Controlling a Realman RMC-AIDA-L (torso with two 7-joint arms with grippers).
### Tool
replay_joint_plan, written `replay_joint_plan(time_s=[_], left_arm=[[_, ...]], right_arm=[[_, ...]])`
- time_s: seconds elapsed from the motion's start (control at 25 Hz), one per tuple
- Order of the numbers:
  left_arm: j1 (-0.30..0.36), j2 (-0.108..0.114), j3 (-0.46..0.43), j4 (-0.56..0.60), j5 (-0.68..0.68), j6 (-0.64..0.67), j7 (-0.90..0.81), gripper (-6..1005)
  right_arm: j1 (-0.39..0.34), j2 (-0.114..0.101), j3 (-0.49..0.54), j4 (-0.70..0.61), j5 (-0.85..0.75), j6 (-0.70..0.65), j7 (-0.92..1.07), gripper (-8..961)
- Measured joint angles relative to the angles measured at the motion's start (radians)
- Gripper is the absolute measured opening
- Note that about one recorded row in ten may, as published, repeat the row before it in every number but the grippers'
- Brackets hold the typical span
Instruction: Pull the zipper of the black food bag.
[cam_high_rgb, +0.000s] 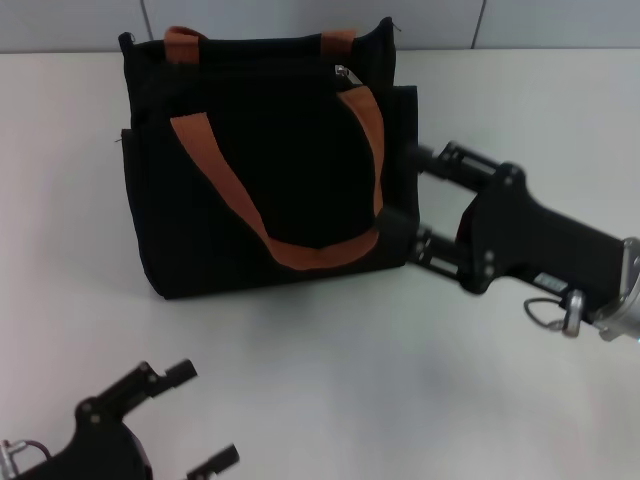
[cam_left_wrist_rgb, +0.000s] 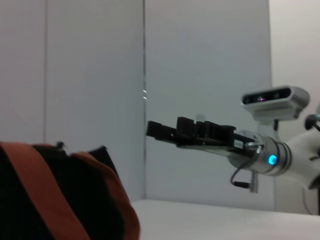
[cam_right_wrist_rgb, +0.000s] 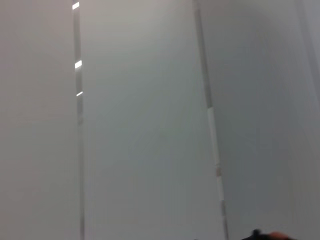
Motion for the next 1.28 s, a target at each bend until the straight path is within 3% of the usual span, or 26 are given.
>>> replay_joint_plan(time_s=[0.36,0.56,0.76,1.28], left_arm=[[-0.004,0.005,-0.007,0.007,0.051,-0.010,0.000,812],[-0.026,0.009,-0.013,0.026,0.047,-0.016,-0.002,812],[-0.044,0.014,-0.014,0.074,0.050,-0.027,-0.072,812],[-0.067,0.030,-0.029,0.095,0.047,-0.039,-0.112,812]], right_arm=[[0.002,0.000,-0.095,-0.008,-0.023,0.050,-0.033,710],[-0.005,-0.002,-0.127,-0.010,-0.105,0.105,-0.034,829],[-0.017,-0.002,-0.128,-0.020,-0.186,0.107,-0.034,830],[-0.064,-0.003,-0.128,-0.033,-0.192,0.108,-0.058,830]])
